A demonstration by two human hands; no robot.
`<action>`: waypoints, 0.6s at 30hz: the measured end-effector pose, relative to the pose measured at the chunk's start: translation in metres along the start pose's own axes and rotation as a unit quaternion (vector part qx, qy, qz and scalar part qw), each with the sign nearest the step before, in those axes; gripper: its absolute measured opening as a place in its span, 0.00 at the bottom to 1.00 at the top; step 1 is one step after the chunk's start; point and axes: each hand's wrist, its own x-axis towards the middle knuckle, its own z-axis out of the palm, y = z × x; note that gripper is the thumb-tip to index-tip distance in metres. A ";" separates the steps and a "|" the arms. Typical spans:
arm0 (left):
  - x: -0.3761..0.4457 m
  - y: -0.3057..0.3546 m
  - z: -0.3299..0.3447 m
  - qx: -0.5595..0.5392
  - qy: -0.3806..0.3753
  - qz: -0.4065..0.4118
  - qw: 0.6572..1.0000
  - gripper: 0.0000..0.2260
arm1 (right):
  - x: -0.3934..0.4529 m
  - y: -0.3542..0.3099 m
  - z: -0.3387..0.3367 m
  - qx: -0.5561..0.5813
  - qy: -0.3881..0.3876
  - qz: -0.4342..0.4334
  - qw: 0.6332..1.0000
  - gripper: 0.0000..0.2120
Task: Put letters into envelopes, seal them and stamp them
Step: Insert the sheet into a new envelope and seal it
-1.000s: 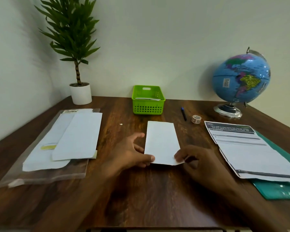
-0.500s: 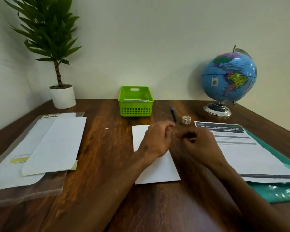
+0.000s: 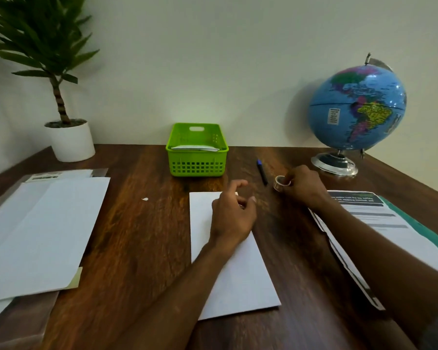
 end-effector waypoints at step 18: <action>-0.017 -0.007 -0.085 -0.084 0.032 0.076 0.993 0.14 | -0.092 -0.067 0.057 0.245 0.095 -0.227 0.938 0.12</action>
